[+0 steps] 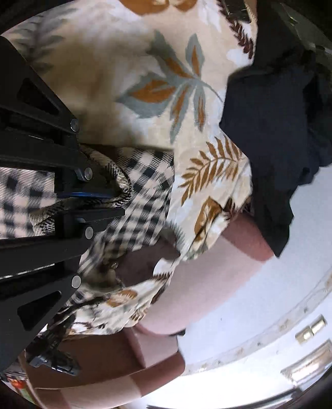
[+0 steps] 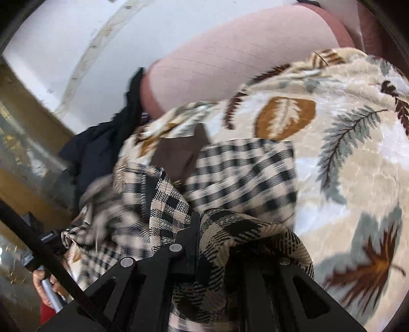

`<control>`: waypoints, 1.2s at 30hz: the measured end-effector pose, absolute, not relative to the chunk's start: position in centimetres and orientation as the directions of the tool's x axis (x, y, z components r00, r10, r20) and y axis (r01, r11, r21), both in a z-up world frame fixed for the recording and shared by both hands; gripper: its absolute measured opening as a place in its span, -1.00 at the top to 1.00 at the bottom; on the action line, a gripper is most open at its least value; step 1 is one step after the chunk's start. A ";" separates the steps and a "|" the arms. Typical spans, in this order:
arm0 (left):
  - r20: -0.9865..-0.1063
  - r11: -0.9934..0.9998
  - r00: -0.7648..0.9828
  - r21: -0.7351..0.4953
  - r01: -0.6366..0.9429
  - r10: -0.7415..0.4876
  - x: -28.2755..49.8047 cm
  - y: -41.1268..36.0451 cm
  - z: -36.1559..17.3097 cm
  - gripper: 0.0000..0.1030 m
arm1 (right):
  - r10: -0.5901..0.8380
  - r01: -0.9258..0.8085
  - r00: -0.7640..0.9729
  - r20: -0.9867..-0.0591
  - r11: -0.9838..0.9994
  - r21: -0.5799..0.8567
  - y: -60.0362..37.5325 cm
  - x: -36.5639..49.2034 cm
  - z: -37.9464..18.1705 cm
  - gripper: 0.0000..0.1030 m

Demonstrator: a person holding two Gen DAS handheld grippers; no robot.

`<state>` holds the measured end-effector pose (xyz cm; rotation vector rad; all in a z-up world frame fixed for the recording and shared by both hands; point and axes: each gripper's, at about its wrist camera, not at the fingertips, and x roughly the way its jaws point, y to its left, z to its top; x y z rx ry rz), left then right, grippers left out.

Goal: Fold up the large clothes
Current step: 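Lay the folded side flat and release it with both grippers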

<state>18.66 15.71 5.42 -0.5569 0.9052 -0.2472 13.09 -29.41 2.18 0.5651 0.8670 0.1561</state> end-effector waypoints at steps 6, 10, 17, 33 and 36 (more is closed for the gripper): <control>-0.659 0.783 0.580 -0.619 -0.059 -0.478 20.8 16.6 3.2 0.88 | 0.496 0.187 0.625 -0.603 0.655 0.732 -34.1 15.6 -2.0 0.75; -0.573 0.701 0.598 -0.712 -0.026 -0.560 21.0 17.4 3.5 0.58 | 0.565 0.178 0.673 -0.477 0.502 0.846 -36.3 15.6 -2.7 0.15; -0.431 0.589 0.710 -0.808 -0.029 -0.556 19.6 19.8 5.2 -0.44 | 0.492 0.205 0.773 -0.401 0.404 0.891 -39.1 15.1 -2.7 -0.38; -0.661 0.799 0.596 -0.599 -0.055 -0.455 15.8 19.6 3.7 -0.44 | 0.384 0.184 0.703 -0.599 0.716 0.674 -34.7 11.5 1.2 -0.38; -0.693 0.816 0.562 -0.575 -0.053 -0.452 14.1 20.6 2.7 -0.44 | 0.359 0.159 0.687 -0.632 0.775 0.612 -34.1 9.2 2.3 -0.42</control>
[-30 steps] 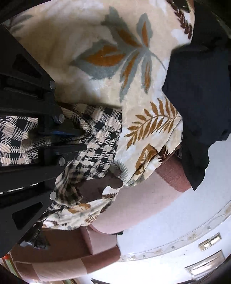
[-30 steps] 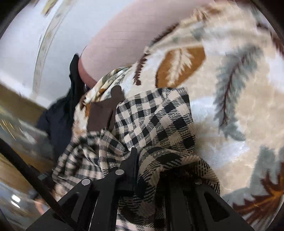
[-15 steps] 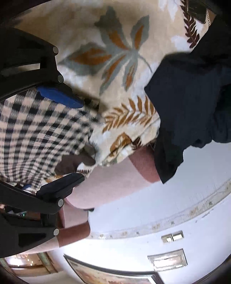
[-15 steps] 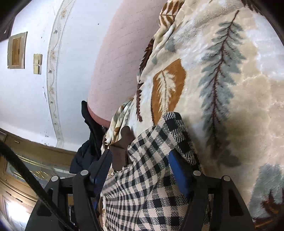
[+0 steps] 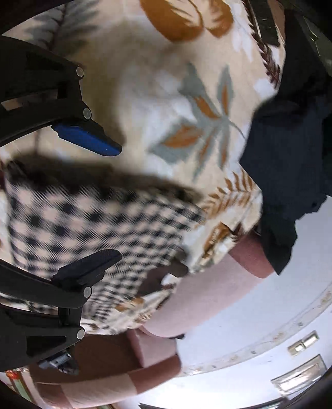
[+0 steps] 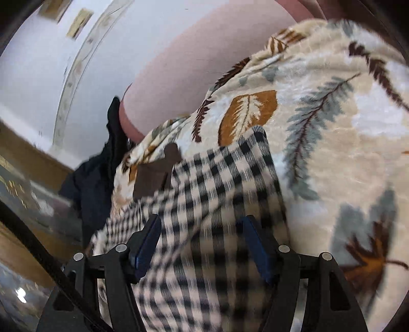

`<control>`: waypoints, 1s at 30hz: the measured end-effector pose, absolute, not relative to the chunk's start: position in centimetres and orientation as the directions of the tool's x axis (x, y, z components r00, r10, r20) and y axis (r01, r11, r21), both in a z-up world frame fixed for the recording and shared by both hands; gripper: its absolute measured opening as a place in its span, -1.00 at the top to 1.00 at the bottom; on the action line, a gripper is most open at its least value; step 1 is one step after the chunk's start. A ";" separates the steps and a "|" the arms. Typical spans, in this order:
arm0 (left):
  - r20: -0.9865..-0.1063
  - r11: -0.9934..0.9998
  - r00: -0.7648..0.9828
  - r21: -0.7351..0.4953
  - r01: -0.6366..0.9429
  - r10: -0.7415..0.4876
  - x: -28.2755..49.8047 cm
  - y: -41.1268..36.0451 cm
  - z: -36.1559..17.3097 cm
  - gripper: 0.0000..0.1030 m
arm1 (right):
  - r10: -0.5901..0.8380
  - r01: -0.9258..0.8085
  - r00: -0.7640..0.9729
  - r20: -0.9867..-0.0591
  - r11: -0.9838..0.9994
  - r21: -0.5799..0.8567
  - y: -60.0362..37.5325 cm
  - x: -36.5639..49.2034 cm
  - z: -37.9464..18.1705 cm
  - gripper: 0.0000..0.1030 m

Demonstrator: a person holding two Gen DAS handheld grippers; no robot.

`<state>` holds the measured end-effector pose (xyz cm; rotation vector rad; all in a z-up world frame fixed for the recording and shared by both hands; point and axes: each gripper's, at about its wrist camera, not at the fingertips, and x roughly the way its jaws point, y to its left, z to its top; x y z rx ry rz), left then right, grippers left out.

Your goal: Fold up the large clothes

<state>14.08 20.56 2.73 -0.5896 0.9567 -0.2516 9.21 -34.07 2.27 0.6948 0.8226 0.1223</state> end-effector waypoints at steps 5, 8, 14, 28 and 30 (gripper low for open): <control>-0.717 0.834 0.498 -0.551 0.022 -0.487 11.5 20.9 1.3 -0.44 | 0.262 0.148 0.644 -0.719 0.879 0.453 -33.3 4.9 2.1 -0.47; -0.708 0.812 0.434 -0.574 0.109 -0.558 10.5 19.9 0.6 -0.44 | 0.264 0.154 0.592 -0.762 0.890 0.429 -32.8 2.6 0.0 -0.47; -0.816 0.892 0.361 -0.425 0.155 -0.451 10.0 16.7 -0.3 0.83 | 0.277 0.122 0.503 -0.819 0.915 0.385 -29.6 2.0 -3.1 0.23; -0.818 0.933 0.463 -0.355 0.059 -0.340 8.2 20.4 2.5 0.67 | 0.192 0.212 0.542 -0.818 0.910 0.355 -32.1 -0.4 -0.9 0.14; -0.808 0.943 0.516 -0.332 0.003 -0.286 8.2 21.6 3.1 0.66 | 0.190 0.229 0.576 -0.795 0.896 0.380 -33.0 -1.1 -0.1 0.09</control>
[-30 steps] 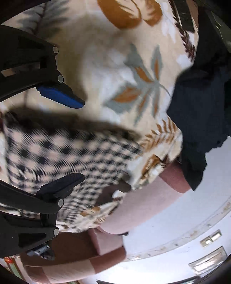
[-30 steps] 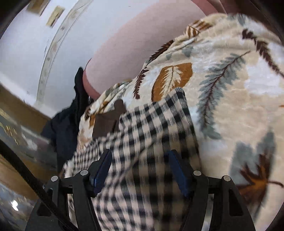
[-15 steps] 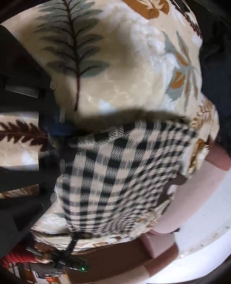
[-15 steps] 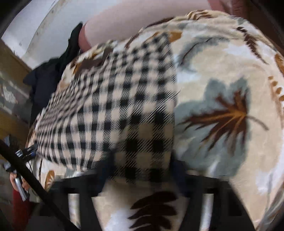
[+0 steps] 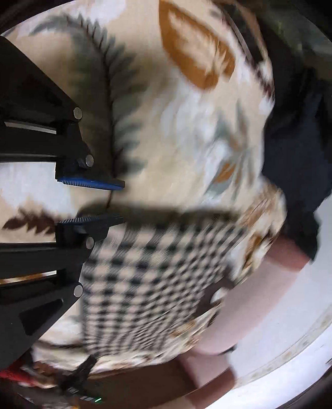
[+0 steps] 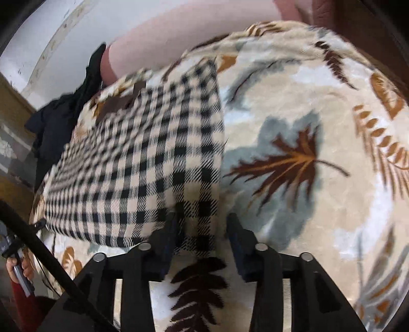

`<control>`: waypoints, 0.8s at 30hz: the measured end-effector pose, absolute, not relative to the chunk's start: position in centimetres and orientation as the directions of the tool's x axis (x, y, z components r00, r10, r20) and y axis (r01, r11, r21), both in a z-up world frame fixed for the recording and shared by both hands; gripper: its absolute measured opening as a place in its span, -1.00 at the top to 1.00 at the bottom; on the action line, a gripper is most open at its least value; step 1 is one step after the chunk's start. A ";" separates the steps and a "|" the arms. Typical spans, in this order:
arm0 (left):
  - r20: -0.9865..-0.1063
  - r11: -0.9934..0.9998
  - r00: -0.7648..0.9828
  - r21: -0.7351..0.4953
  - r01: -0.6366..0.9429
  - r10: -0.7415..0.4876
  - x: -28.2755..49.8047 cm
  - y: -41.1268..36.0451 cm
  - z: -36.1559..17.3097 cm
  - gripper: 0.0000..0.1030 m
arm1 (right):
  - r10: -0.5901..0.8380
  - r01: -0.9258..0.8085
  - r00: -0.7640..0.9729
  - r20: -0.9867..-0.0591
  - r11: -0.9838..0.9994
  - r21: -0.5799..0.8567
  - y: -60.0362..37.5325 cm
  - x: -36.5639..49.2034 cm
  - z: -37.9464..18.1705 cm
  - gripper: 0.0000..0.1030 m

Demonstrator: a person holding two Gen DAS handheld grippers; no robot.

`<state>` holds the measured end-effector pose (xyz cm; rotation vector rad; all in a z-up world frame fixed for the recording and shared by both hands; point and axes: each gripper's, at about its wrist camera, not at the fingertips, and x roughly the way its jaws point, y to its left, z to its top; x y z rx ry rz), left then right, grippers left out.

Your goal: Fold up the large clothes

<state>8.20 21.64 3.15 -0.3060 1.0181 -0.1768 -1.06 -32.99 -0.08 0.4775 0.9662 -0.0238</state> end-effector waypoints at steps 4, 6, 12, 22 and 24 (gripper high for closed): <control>-0.773 0.918 0.550 -0.395 -0.026 -0.317 8.5 22.7 3.3 0.46 | 0.184 0.231 0.633 -0.752 0.883 0.410 -33.4 -1.6 1.0 0.02; -0.754 0.915 0.568 -0.403 -0.003 -0.330 8.4 21.9 3.7 0.35 | 0.171 0.221 0.663 -0.729 0.886 0.408 -32.9 -1.6 1.6 0.02; -0.716 0.906 0.562 -0.387 0.174 -0.414 8.1 16.4 4.8 0.10 | 0.222 0.097 0.708 -0.671 0.910 0.403 -28.7 0.2 2.9 0.02; -0.810 0.951 0.501 -0.229 0.209 -0.305 10.9 9.7 1.4 0.04 | 0.272 -0.092 0.601 -0.752 0.958 0.272 -19.3 5.7 -1.6 0.04; -0.818 0.954 0.494 -0.220 0.205 -0.295 11.0 10.0 1.0 0.04 | 0.243 -0.044 0.609 -0.755 0.961 0.274 -20.7 6.1 -1.9 0.08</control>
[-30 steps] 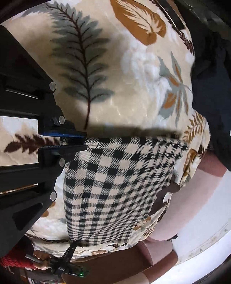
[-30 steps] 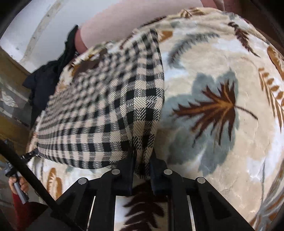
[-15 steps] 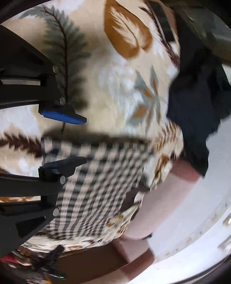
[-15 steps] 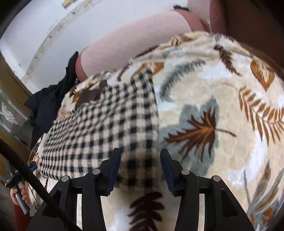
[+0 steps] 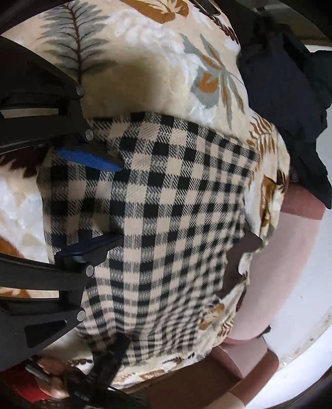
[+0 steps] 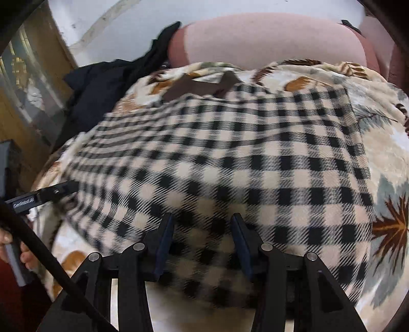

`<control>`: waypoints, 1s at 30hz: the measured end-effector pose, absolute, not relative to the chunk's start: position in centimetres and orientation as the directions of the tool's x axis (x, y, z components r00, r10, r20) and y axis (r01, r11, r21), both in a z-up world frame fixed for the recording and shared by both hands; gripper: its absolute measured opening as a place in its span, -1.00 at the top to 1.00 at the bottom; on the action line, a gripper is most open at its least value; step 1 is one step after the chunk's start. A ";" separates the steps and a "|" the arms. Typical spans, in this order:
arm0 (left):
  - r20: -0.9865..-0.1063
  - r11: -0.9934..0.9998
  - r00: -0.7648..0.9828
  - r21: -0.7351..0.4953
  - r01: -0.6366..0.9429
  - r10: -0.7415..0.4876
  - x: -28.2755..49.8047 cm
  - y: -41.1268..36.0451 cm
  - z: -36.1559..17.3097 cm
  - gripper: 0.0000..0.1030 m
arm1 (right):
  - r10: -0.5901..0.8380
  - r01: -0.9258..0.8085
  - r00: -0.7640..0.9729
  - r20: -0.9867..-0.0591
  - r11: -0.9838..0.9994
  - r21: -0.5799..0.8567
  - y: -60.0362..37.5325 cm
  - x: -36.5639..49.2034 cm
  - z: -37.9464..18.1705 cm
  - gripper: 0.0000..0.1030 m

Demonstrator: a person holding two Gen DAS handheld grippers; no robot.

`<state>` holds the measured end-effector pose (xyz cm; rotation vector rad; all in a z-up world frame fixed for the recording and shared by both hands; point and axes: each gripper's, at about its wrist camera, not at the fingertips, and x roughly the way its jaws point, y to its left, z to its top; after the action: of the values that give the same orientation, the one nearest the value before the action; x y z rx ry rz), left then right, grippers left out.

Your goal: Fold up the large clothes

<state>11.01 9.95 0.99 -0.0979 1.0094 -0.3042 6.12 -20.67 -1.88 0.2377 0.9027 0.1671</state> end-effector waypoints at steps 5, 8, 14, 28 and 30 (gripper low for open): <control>-0.825 0.972 0.515 -0.175 0.155 -0.231 11.3 12.3 1.0 0.05 | 0.247 0.045 0.619 -0.745 0.936 0.348 -24.7 6.5 -1.6 0.42; -0.827 0.965 0.498 -0.236 0.114 -0.261 11.9 14.5 0.8 0.21 | 0.203 0.104 0.628 -0.751 0.935 0.339 -26.5 6.4 -1.4 0.42; -0.846 0.979 0.505 -0.205 -0.009 -0.172 11.8 18.3 0.7 0.15 | 0.168 0.166 0.644 -0.746 0.922 0.350 -28.8 5.8 -1.0 0.41; -0.816 0.987 0.565 -0.159 -0.011 -0.125 11.4 17.6 3.1 0.11 | 0.079 0.020 0.716 -0.694 0.991 0.132 -20.3 2.0 3.3 0.03; -0.813 0.984 0.565 -0.178 -0.009 -0.141 12.0 17.8 3.5 0.04 | 0.138 -0.066 0.708 -0.693 0.989 0.130 -17.2 1.7 3.4 -0.10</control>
<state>12.03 17.80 3.46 -0.1689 0.9681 -0.0780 1.65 -17.21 3.44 0.0979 0.7762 0.1130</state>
